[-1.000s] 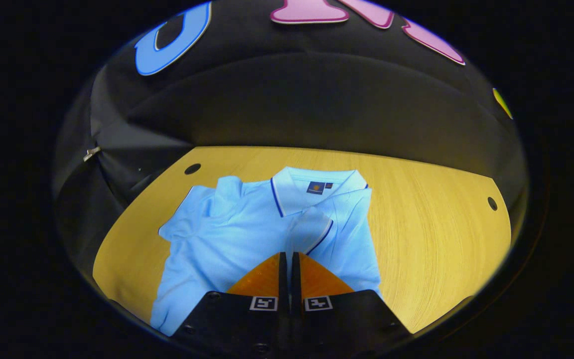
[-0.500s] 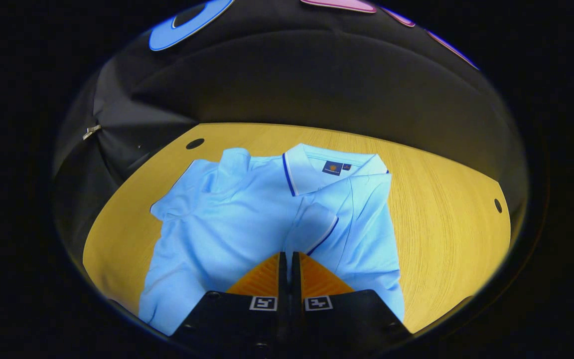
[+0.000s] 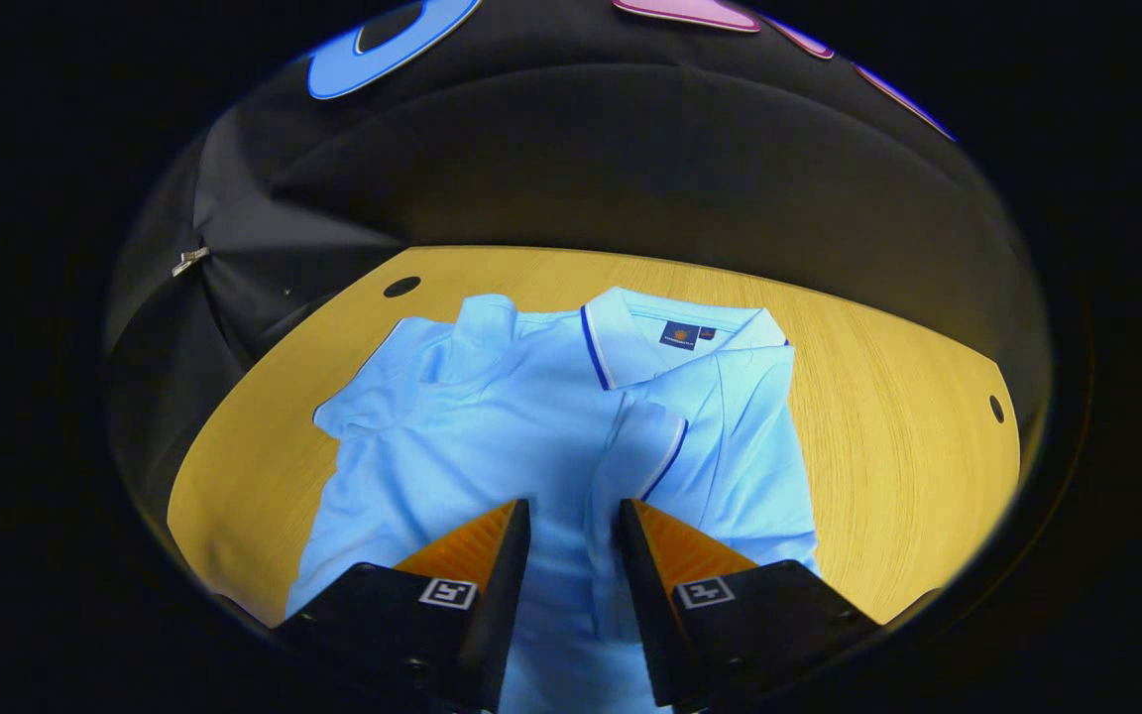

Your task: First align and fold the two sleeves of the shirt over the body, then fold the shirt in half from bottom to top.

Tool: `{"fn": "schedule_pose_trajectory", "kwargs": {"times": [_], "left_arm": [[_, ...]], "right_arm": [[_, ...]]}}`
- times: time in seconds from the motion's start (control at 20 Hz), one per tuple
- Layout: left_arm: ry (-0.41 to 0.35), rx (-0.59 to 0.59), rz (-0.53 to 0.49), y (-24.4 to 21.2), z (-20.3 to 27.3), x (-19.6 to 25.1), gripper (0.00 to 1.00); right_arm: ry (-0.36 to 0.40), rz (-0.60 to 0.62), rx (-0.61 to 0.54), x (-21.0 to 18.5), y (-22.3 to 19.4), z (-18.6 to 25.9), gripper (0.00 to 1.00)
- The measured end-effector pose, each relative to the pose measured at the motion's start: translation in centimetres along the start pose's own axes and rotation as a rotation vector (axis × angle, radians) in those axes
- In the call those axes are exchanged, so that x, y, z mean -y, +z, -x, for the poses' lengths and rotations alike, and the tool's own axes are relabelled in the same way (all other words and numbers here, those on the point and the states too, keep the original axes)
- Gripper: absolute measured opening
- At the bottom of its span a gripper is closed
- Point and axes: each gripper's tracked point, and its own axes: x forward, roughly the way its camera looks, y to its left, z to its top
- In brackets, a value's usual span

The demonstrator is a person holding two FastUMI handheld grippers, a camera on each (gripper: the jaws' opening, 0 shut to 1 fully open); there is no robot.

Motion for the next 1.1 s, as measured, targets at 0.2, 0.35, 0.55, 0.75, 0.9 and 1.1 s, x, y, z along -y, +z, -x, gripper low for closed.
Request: {"fn": "schedule_pose_trajectory", "kwargs": {"times": [0.2,0.35,0.55,0.75,0.9,1.1], "left_arm": [[-0.007,-0.002,-0.004,0.0,-0.2,0.0,0.99],[-0.023,-0.001,-0.018,0.1,-1.6,0.6,0.99],[-0.054,0.002,-0.047,0.2,-5.8,1.7,1.00],[-0.093,0.001,-0.088,0.0,-11.7,3.6,1.00],[-0.119,0.010,-0.129,0.2,-16.7,5.7,1.00],[-0.159,-0.057,-0.123,-1.5,-24.1,8.6,1.00]], "right_arm": [[-0.002,0.003,0.052,0.0,1.0,0.6,0.90],[0.000,0.000,0.148,0.4,3.2,2.2,0.97],[0.003,0.002,0.305,1.5,7.0,7.1,0.97],[0.019,0.000,0.393,2.1,8.7,12.5,0.96],[0.027,-0.010,0.438,3.0,9.1,16.2,0.96],[0.059,-0.046,0.443,3.8,8.0,20.4,0.97]]}}
